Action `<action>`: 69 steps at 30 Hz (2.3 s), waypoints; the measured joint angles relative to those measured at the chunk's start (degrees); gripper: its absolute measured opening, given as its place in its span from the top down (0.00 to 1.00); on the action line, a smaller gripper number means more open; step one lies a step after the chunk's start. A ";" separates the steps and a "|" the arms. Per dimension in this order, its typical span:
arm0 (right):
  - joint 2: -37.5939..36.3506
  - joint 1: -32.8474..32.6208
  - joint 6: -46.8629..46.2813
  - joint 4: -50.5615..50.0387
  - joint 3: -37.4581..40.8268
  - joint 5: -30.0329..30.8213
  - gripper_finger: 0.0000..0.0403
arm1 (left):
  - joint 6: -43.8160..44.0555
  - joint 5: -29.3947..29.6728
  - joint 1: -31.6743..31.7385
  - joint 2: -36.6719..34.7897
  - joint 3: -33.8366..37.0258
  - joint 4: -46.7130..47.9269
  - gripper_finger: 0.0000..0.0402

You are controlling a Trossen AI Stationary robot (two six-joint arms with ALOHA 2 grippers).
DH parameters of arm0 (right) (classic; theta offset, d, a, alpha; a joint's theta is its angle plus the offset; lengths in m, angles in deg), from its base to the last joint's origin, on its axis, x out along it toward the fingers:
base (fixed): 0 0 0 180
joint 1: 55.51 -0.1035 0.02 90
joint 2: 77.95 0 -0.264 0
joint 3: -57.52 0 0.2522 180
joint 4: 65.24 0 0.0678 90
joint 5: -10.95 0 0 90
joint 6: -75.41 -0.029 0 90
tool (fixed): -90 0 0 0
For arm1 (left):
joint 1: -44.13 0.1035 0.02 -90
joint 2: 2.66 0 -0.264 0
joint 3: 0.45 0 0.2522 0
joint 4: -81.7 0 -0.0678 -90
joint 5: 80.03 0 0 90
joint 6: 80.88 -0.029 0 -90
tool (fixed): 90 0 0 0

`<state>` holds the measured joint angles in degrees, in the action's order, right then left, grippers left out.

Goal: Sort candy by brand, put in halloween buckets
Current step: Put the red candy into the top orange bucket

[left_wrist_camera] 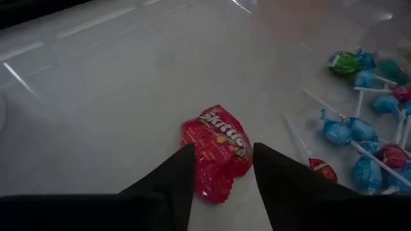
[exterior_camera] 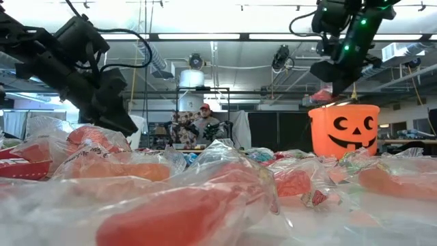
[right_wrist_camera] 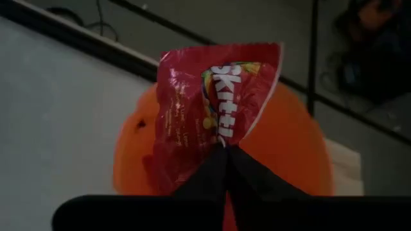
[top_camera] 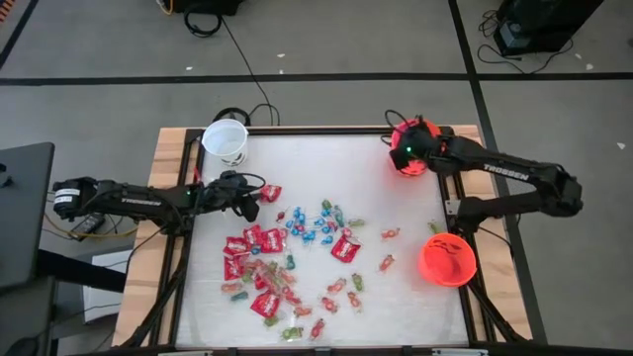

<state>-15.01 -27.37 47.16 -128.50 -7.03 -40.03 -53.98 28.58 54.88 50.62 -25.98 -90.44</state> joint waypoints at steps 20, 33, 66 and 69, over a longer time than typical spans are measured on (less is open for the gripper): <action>-2.21 -5.21 3.14 4.29 0.00 -9.19 0.65 | -9.77 -4.48 4.27 19.45 -0.22 -12.95 0.45; -0.96 -15.97 11.24 42.56 13.96 -25.11 0.68 | -17.92 -17.05 3.13 23.21 -7.56 -19.94 0.94; 22.40 -29.45 37.86 78.50 16.17 -15.04 0.94 | -21.57 -25.69 -2.96 41.00 -28.54 -25.13 0.88; 18.05 -29.02 35.88 72.70 16.17 -3.57 0.94 | -21.99 -25.82 -3.00 39.41 -28.34 -21.51 0.81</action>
<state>3.04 -56.39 83.04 -55.81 9.15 -43.60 -75.98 2.76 51.88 90.03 -54.32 -111.95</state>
